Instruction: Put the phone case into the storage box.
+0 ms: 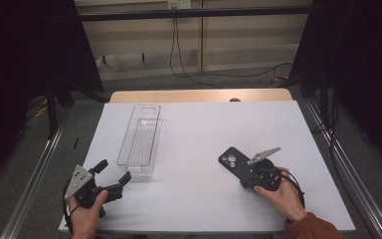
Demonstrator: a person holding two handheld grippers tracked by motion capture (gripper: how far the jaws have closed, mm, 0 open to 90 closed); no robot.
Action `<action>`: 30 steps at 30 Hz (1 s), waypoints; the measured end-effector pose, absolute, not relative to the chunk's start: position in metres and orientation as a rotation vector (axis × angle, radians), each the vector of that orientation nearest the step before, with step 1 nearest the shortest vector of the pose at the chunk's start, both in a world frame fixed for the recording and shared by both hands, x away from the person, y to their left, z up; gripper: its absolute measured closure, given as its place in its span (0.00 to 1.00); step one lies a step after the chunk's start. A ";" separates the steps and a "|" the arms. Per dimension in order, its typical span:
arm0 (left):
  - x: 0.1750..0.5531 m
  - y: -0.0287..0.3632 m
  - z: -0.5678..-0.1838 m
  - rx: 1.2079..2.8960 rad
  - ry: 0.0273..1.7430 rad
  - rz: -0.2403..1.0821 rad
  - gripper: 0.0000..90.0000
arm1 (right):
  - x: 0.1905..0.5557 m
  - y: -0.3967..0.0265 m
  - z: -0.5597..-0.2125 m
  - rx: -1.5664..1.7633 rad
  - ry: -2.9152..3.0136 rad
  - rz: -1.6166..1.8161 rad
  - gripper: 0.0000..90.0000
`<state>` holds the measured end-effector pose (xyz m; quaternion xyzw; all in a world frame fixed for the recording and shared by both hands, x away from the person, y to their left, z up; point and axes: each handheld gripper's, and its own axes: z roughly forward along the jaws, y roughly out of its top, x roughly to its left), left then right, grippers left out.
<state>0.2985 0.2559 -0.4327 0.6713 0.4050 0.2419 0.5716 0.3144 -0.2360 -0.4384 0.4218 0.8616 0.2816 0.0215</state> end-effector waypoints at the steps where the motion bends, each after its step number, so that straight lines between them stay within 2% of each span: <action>1: 0.299 0.256 -0.433 1.569 0.953 0.567 0.04 | 0.314 -0.236 -0.438 1.306 2.669 0.871 1.00; 15: 0.299 0.256 -0.433 1.570 0.953 0.564 0.04 | 0.309 -0.237 -0.430 1.236 2.630 1.001 0.99; 18: 0.298 0.256 -0.432 1.571 0.951 0.566 0.04 | 0.307 -0.237 -0.425 1.215 2.606 1.042 0.96; 20: 0.299 0.256 -0.433 1.569 0.951 0.565 0.04 | 0.306 -0.237 -0.422 1.208 2.592 1.062 0.85; 21: 0.299 0.256 -0.433 1.569 0.953 0.565 0.04 | 0.305 -0.238 -0.421 1.197 2.598 1.071 0.83; 22: 0.299 0.256 -0.433 1.571 0.952 0.564 0.04 | 0.304 -0.238 -0.421 1.192 2.594 1.086 0.76; 23: 0.299 0.256 -0.433 1.569 0.952 0.564 0.04 | 0.304 -0.239 -0.420 1.188 2.593 1.089 0.66; 26: 0.299 0.256 -0.432 1.569 0.953 0.564 0.04 | 0.303 -0.240 -0.419 1.180 2.589 1.089 0.48; 28: 0.299 0.256 -0.433 1.569 0.953 0.563 0.04 | 0.303 -0.240 -0.418 1.202 2.555 1.088 0.32; 30: 0.299 0.256 -0.433 1.570 0.953 0.563 0.04 | 0.303 -0.242 -0.416 1.205 2.556 1.100 0.25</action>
